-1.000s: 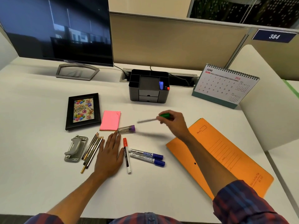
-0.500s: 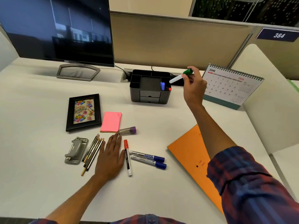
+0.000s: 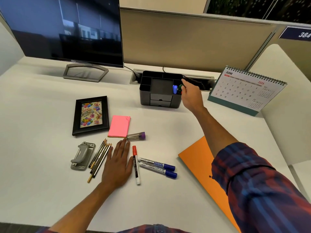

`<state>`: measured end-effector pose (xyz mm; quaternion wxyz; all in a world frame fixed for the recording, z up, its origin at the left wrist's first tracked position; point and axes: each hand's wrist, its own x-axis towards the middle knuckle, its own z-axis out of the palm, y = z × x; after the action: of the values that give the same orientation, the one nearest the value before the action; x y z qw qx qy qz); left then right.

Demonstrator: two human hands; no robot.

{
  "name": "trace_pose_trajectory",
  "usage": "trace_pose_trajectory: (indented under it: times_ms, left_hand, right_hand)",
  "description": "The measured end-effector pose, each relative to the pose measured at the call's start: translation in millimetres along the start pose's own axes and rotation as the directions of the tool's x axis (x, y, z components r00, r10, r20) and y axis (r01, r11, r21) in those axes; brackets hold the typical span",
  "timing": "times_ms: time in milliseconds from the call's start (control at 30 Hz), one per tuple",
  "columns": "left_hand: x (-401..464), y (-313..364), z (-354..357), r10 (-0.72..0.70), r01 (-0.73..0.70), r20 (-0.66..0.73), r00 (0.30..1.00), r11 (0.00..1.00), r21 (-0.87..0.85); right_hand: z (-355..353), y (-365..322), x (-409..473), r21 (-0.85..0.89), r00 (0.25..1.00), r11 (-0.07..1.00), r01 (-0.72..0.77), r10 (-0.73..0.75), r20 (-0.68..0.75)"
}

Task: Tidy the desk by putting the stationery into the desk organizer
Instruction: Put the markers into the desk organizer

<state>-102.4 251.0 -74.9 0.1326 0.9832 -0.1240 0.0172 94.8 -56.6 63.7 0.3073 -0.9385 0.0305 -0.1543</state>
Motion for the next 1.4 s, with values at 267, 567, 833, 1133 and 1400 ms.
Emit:
trace_pose_trajectory:
  times_ms: [267,567,833,1133,1400]
  left_hand:
    - [0.0,0.8,-1.8,-0.015,0.014,0.016,1.0,1.0,0.01]
    - [-0.1,2.2,-3.2,-0.022,0.022,0.017,1.0,1.0,0.008]
    - [0.1,1.6,-2.6,-0.029,0.028,0.027,0.999,0.999,0.02]
    - [0.1,1.5,-2.5,-0.024,0.024,0.018,1.0,1.0,0.008]
    - [0.9,0.2,-0.8,-0.021,0.021,0.028,0.999,1.0,0.017]
  right_hand:
    - [17.1,0.2,-4.9,-0.316,0.97,0.922,0.225,-0.181,0.163]
    - [11.2,-5.2,16.8,-0.481,0.981,0.86,0.169,-0.101,0.165]
    - [3.0,-9.4,24.6,-0.399,0.979,0.898,0.182,-0.203,-0.01]
    - [5.7,0.2,3.7,-0.2,0.992,0.972,0.122,-0.122,0.014]
    - [11.0,3.1,-11.8,-0.277,0.969,0.938,0.208,-0.235,-0.068]
